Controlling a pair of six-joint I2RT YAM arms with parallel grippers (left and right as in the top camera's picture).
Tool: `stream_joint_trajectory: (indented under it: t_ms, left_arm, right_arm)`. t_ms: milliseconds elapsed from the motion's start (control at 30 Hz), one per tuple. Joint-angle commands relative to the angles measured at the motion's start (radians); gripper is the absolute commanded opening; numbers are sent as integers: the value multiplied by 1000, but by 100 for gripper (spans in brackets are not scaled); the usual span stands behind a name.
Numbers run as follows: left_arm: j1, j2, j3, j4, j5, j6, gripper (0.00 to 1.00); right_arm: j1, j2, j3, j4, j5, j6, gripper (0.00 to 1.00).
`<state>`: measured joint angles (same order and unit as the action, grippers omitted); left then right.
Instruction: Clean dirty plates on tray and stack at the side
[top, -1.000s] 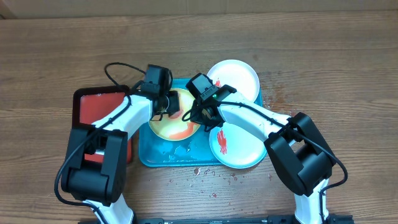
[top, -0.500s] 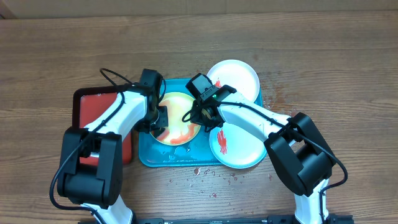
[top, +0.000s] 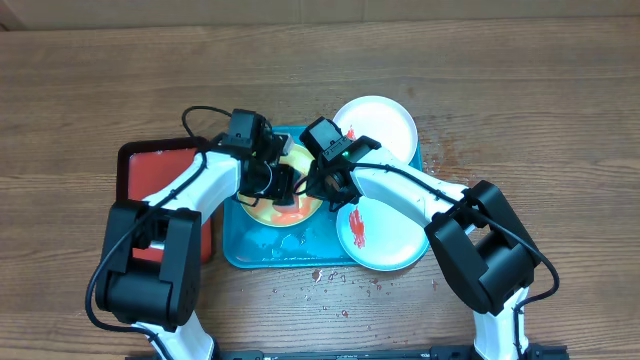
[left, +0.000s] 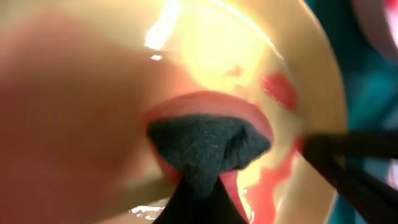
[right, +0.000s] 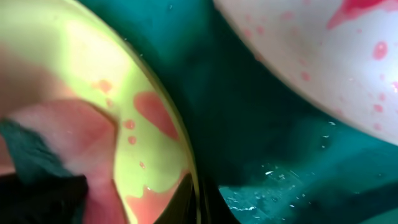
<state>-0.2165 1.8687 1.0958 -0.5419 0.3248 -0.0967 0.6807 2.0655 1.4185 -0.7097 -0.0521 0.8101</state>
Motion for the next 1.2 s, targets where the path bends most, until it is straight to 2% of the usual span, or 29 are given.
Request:
stream_joint_trajectory:
  t_ms: [0, 167, 267, 400, 467, 533, 833, 1033, 1167]
  left_arm:
    - [37, 25, 115, -78, -260, -136, 4]
    - [111, 25, 431, -410, -298, -155, 4]
    - [164, 25, 687, -643, -275, -154, 4]
    - [194, 25, 884, -813, -272, -153, 4]
    - [201, 25, 963, -886, -272, -145, 4]
    - [201, 25, 1009, -929, -272, -133, 4]
    - [220, 13, 1035, -1097, -277, -109, 4]
    - [254, -97, 1013, -1148, -273, -101, 4]
    - [256, -227, 969, -1148, -336, -92, 4]
  right_arm:
    - [-3, 11, -9, -11, 5, -20, 4]
    - [-3, 11, -9, -10, 5, -23, 4]
    - [-3, 11, -9, -8, 5, -23, 15]
    - [-3, 17, -10, 2, 4, -23, 21]
    - [-3, 22, -10, 5, -5, -23, 20]
    - [-3, 24, -10, 5, -10, -23, 4]
    - [-2, -58, 62, -75, 16, -133, 4]
    - [11, -189, 147, -200, 212, -206, 4]
    - [58, -235, 187, -274, 432, -221, 4]
